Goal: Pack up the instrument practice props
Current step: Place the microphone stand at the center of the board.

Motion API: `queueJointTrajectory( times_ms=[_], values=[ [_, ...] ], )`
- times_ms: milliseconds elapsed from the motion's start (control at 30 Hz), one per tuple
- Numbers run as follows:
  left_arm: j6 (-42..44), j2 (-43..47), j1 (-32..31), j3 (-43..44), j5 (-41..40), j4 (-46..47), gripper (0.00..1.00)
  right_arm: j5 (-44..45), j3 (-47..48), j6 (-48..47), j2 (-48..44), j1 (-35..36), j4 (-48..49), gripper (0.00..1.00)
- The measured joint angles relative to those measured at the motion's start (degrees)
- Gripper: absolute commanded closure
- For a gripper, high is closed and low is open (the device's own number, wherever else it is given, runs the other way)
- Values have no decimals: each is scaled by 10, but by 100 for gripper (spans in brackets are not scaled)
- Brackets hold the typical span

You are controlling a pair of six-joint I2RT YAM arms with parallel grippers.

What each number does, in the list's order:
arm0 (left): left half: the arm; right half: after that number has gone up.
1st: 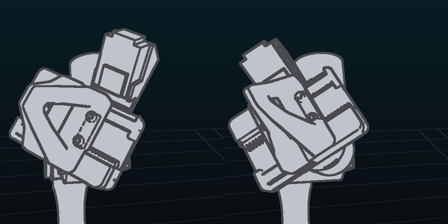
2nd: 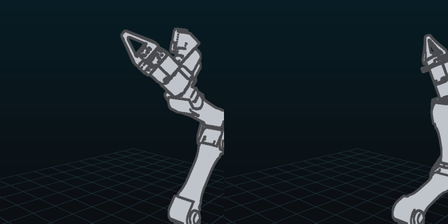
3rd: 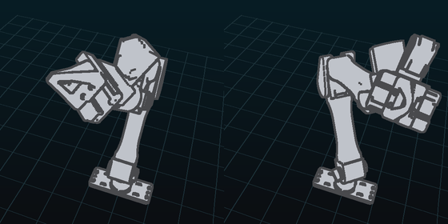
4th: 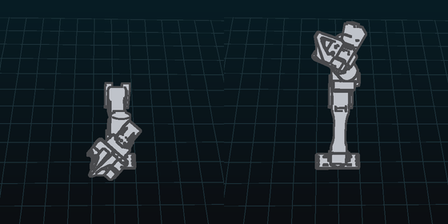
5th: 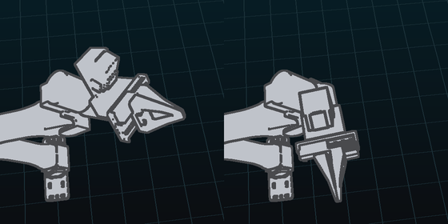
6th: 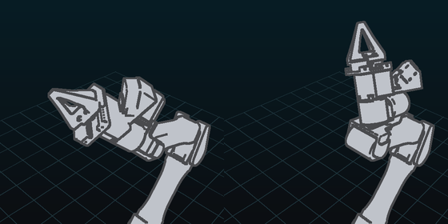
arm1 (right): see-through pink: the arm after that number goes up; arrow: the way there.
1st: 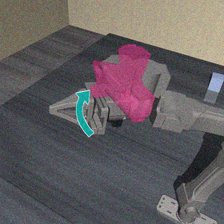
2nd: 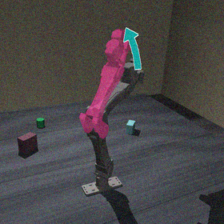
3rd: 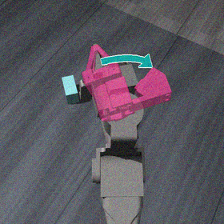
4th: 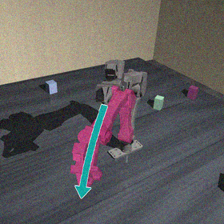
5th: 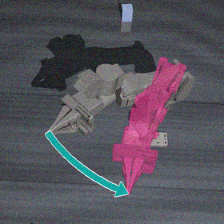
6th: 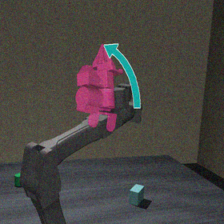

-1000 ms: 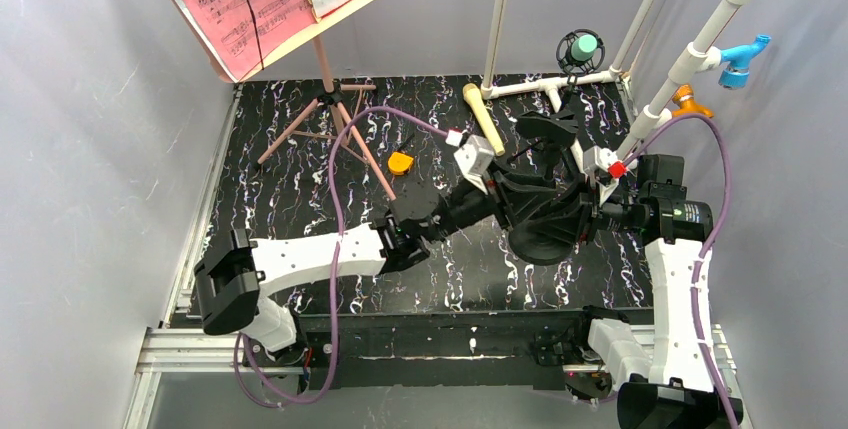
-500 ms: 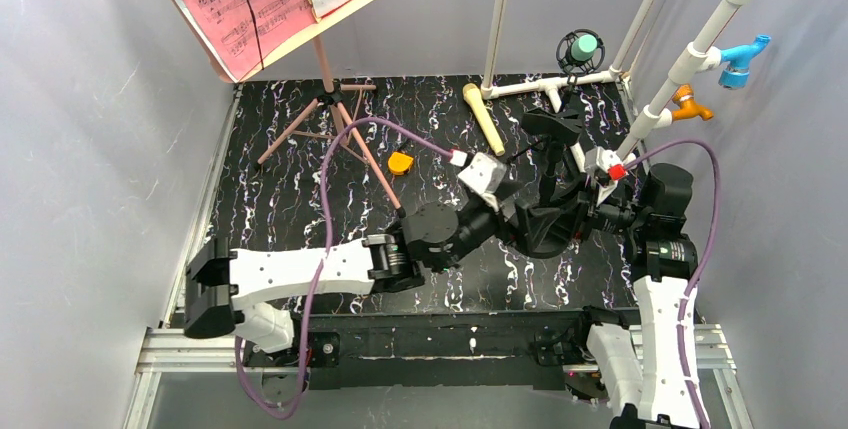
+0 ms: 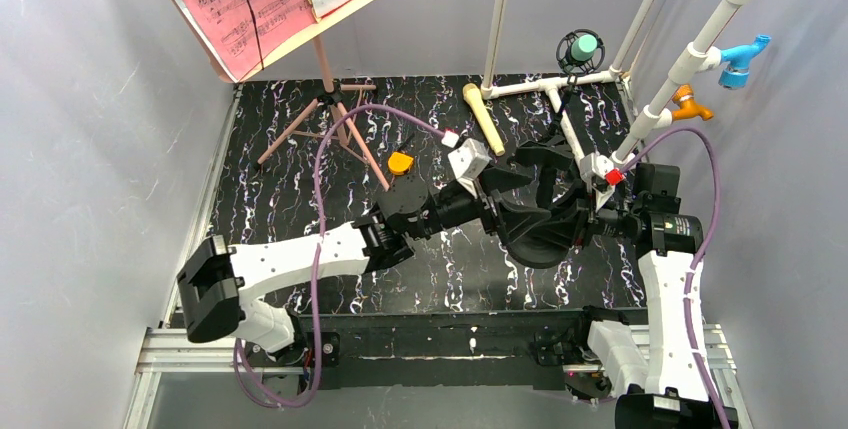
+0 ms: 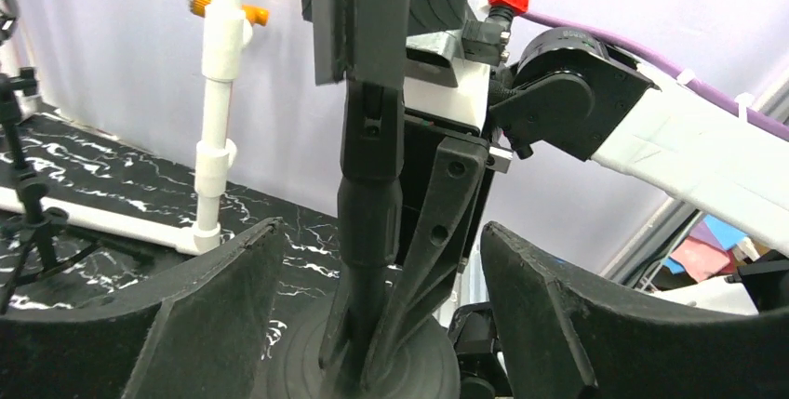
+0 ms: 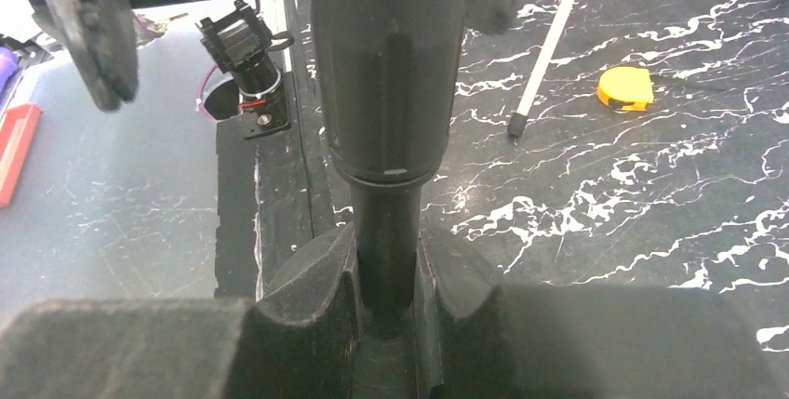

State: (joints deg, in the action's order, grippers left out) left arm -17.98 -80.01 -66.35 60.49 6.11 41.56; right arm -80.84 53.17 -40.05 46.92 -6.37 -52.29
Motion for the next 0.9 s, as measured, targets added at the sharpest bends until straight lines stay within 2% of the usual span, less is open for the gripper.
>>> queueJointTrajectory(
  times_ms=[100, 200, 467, 533, 567, 633, 700, 733, 800, 833, 867, 900],
  values=[
    [-7, -26, 11, 14, 41, 17, 28, -3, 0, -20, -1, 0, -23, 99],
    [-20, -45, 24, 18, 71, 27, 35, -3, 0, -28, -2, 0, -35, 99],
    [-48, -74, 37, 28, 119, 47, 48, -3, 0, -37, -4, 0, -43, 99],
    [-53, -80, 39, 38, 128, 49, 57, -3, 0, -37, -4, 0, -42, 99],
    [-56, -84, 40, 44, 134, 52, 68, -3, 0, -37, -4, 0, -42, 99],
    [-63, -93, 42, 57, 144, 57, 99, -3, 0, -37, -4, 0, -42, 99],
    [-66, -102, 44, 67, 159, 62, 100, -4, 0, -32, -4, 0, -42, 99],
    [-66, -106, 45, 70, 166, 65, 100, -3, 0, -29, -4, -1, -42, 91],
    [-70, -107, 48, 70, 170, 66, 100, -2, -2, -23, -4, -2, -41, 44],
    [-71, -107, 48, 70, 169, 66, 100, -3, -2, -20, -4, -2, -38, 12],
    [-70, -106, 49, 66, 162, 67, 100, -7, -4, -15, -4, -2, -33, 3],
    [-68, -104, 49, 59, 154, 67, 100, -9, -5, -10, -4, -2, -26, 2]
  ],
)
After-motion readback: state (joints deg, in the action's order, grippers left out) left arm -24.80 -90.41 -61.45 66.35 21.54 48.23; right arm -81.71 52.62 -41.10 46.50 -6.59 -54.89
